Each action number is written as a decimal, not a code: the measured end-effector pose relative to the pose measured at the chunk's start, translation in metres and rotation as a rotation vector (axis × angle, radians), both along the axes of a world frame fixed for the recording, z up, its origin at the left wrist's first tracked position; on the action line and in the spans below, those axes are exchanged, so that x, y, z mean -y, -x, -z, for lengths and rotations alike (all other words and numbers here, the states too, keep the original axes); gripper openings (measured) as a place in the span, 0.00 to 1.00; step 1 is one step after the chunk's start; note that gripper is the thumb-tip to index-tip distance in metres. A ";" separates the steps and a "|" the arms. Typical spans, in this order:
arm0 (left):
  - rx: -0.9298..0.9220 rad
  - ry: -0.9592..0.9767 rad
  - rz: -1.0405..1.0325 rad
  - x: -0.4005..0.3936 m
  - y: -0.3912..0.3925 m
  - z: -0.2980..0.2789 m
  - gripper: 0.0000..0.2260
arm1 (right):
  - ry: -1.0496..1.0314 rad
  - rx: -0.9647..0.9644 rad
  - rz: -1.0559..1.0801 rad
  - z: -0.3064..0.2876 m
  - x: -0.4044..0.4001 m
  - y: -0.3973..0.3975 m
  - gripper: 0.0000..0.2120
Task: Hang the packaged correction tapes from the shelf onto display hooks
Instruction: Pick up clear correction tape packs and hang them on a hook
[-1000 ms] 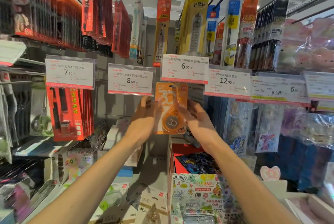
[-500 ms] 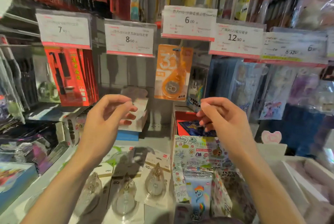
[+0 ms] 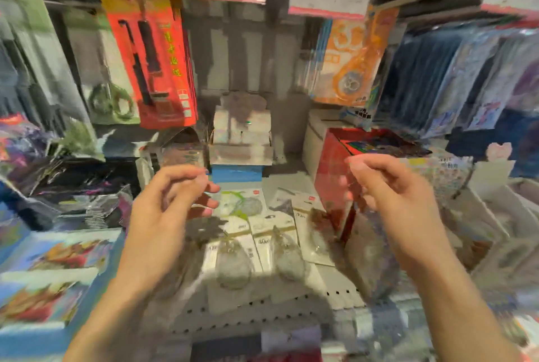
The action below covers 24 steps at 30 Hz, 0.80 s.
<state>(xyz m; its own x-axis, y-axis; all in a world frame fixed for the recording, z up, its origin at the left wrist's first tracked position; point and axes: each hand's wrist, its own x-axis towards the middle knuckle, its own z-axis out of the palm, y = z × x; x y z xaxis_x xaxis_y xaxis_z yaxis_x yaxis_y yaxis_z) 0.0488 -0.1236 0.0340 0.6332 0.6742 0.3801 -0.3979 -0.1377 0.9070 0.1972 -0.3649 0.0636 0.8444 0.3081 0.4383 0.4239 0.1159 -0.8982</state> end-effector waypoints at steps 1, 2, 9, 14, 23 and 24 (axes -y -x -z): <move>-0.016 0.021 0.008 -0.008 0.005 0.005 0.07 | 0.008 -0.012 0.000 0.005 -0.009 0.007 0.04; -0.031 0.050 0.021 -0.014 0.010 0.009 0.05 | 0.023 -0.022 -0.002 0.011 -0.019 0.014 0.04; -0.244 0.054 0.052 -0.046 0.035 0.041 0.05 | 0.262 -0.017 -0.032 0.053 -0.069 0.033 0.04; -0.556 -0.101 -0.093 -0.063 0.035 0.069 0.11 | 0.608 0.025 -0.155 0.087 -0.119 0.036 0.02; -1.114 -0.380 -0.057 -0.058 0.029 0.067 0.30 | 0.981 0.335 -0.170 0.109 -0.135 0.022 0.18; -1.127 -0.395 -0.052 -0.057 0.028 0.067 0.31 | 0.973 0.333 -0.173 0.109 -0.135 0.021 0.17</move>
